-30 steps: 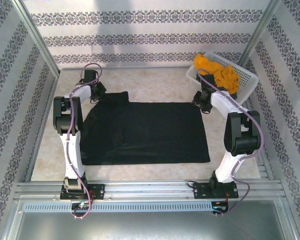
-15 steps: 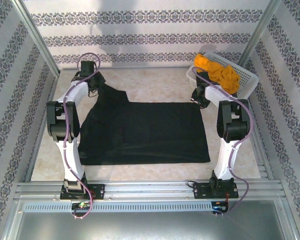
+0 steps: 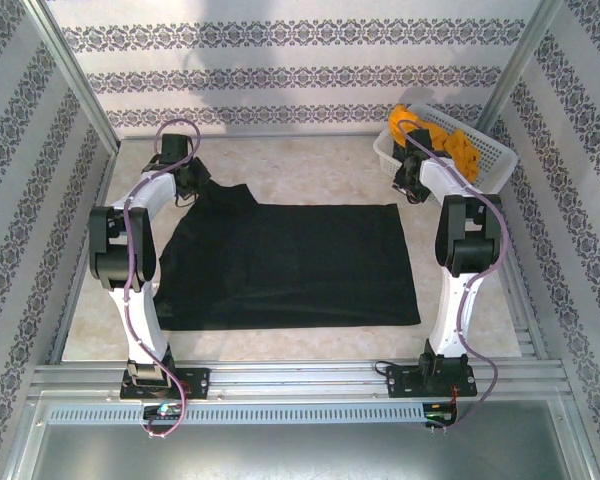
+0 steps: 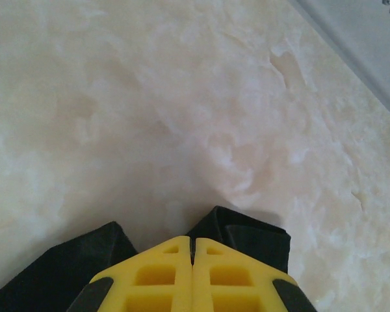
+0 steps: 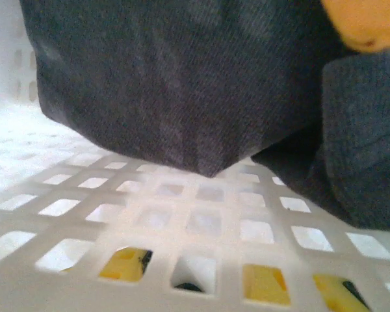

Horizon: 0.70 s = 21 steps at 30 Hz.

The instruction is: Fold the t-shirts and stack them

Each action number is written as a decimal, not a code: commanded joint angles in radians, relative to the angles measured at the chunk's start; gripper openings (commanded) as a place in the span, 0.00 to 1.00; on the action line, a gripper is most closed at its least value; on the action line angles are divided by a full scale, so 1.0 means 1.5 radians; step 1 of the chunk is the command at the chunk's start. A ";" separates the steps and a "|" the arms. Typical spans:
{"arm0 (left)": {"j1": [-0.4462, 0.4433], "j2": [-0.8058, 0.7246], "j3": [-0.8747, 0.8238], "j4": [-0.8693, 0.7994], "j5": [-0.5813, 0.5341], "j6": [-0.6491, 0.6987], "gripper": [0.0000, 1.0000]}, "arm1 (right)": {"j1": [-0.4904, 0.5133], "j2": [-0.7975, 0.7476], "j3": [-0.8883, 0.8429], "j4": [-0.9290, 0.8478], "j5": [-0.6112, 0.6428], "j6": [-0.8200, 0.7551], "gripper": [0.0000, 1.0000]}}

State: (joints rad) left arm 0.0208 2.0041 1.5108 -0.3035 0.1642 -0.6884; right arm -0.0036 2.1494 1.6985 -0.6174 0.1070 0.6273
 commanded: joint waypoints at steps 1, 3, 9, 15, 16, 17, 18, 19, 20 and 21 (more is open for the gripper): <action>-0.003 -0.040 -0.015 0.005 -0.003 -0.004 0.00 | 0.014 -0.034 -0.023 0.013 0.018 -0.018 0.39; -0.002 -0.041 -0.020 0.007 -0.004 -0.005 0.00 | 0.026 -0.065 -0.071 0.021 0.034 0.003 0.40; -0.003 -0.043 -0.026 0.011 -0.002 -0.007 0.00 | 0.038 -0.097 -0.162 0.066 0.028 0.045 0.43; -0.002 -0.055 -0.036 0.011 0.000 -0.005 0.00 | 0.046 -0.040 -0.116 0.050 0.024 0.036 0.43; 0.000 -0.058 -0.039 0.010 0.000 -0.005 0.00 | 0.047 -0.029 -0.104 0.042 0.026 0.035 0.43; 0.001 -0.062 -0.042 0.011 0.000 -0.005 0.00 | 0.047 -0.022 -0.096 0.040 0.026 0.033 0.43; 0.003 -0.066 -0.045 0.013 0.002 -0.006 0.00 | 0.047 -0.015 -0.090 0.040 0.025 0.031 0.42; 0.005 -0.069 -0.049 0.013 0.002 -0.006 0.00 | 0.048 -0.007 -0.079 0.033 0.024 0.028 0.40; 0.006 -0.071 -0.050 0.014 0.003 -0.006 0.00 | 0.048 -0.002 -0.070 0.027 0.024 0.027 0.39; 0.008 -0.074 -0.053 0.014 0.004 -0.005 0.00 | 0.049 0.006 -0.057 0.014 0.022 0.027 0.38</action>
State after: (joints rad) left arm 0.0219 1.9461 1.4460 -0.3008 0.1646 -0.6888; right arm 0.0616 2.1136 1.5723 -0.5442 0.1413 0.6739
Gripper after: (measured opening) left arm 0.058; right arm 0.386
